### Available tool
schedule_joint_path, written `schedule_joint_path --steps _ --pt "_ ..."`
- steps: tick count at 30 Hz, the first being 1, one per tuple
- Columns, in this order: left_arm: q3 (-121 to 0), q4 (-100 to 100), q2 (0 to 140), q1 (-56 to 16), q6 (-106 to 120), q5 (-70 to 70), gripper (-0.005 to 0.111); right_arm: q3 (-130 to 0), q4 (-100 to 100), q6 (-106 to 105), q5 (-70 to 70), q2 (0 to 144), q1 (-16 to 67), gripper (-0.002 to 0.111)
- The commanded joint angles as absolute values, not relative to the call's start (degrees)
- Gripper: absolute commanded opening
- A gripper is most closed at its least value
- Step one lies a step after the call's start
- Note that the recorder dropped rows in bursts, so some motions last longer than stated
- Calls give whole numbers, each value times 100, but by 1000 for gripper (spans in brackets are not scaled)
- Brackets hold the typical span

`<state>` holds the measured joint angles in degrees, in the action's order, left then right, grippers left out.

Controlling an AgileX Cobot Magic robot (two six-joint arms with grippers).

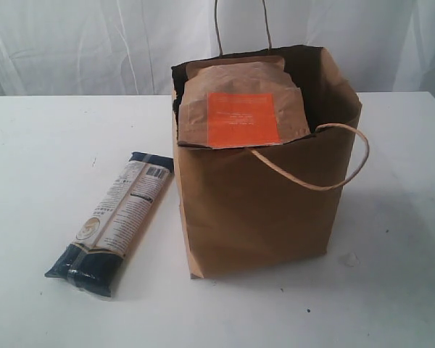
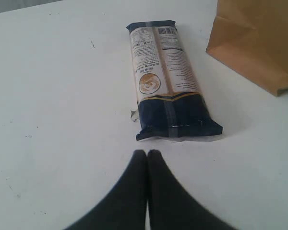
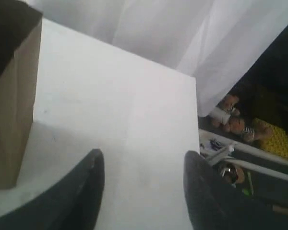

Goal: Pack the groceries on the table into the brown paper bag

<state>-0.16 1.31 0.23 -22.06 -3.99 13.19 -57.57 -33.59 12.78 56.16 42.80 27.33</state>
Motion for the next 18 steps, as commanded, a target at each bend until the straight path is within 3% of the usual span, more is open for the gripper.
schedule_joint_path --steps 1,7,18 --pt "0 105 0 -2197 -397 1337 0 -4795 -3411 1208 5638 4063 2729 48" --pt "0 105 0 -2197 -397 1337 0 -3769 -2645 -859 4884 4117 2729 48" --pt "0 105 0 -2197 -397 1337 0 -3535 -2225 -876 4230 4630 2619 48"
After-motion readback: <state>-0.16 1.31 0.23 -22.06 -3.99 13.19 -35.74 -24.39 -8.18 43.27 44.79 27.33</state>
